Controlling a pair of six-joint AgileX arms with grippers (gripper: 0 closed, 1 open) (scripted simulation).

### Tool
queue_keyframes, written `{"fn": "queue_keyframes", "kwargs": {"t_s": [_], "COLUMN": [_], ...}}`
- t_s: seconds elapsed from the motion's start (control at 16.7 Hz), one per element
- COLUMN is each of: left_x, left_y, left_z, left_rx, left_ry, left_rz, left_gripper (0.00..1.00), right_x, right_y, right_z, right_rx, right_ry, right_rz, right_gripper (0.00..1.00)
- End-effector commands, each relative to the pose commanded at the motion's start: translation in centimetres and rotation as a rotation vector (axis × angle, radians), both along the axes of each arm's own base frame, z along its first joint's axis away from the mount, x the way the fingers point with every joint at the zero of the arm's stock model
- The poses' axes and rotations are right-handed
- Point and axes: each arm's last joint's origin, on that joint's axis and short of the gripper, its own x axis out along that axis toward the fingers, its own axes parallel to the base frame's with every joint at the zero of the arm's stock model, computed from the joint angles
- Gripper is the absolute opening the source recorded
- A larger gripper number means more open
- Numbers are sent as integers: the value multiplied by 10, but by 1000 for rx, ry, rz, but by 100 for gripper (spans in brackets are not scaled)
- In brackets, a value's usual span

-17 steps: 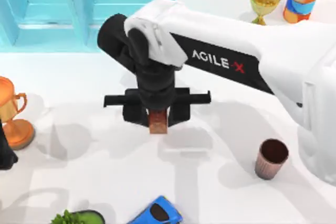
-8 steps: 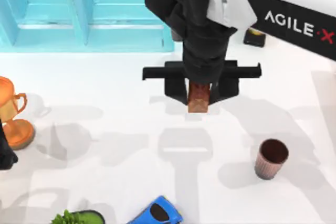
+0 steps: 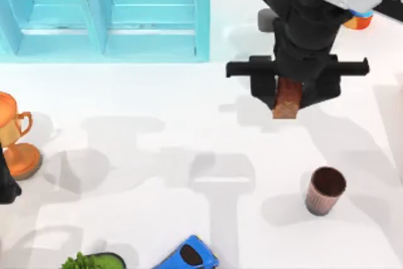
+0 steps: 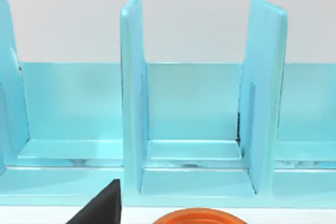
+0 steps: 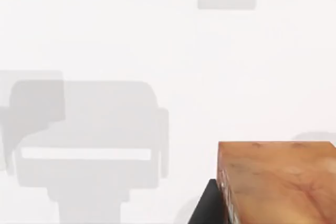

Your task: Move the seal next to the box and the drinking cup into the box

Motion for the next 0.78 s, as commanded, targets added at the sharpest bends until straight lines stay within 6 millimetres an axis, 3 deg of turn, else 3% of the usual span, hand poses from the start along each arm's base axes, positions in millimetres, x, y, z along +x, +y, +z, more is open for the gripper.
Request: {"fn": "queue_keyframes", "kwargs": {"t_s": [0.24,0.36,0.48,0.78], "left_x": [0,0,0,0], "left_y": [0,0,0,0], "left_z": [0,0,0,0], "left_rx": [0,0,0,0], "left_ry": [0,0,0,0], "left_rz": [0,0,0,0], "left_gripper": [100,100,100,100], "right_x": [10,2,-4,-4], "right_y": [-100,-133,-149,-150], "right_z": [2,6,8,7], "right_rx": [-18,-14,-8,-10], "right_ry": [21,18,11,13], "right_rz": [0,-1,0,1], "right_gripper": [0,0,0,0]}}
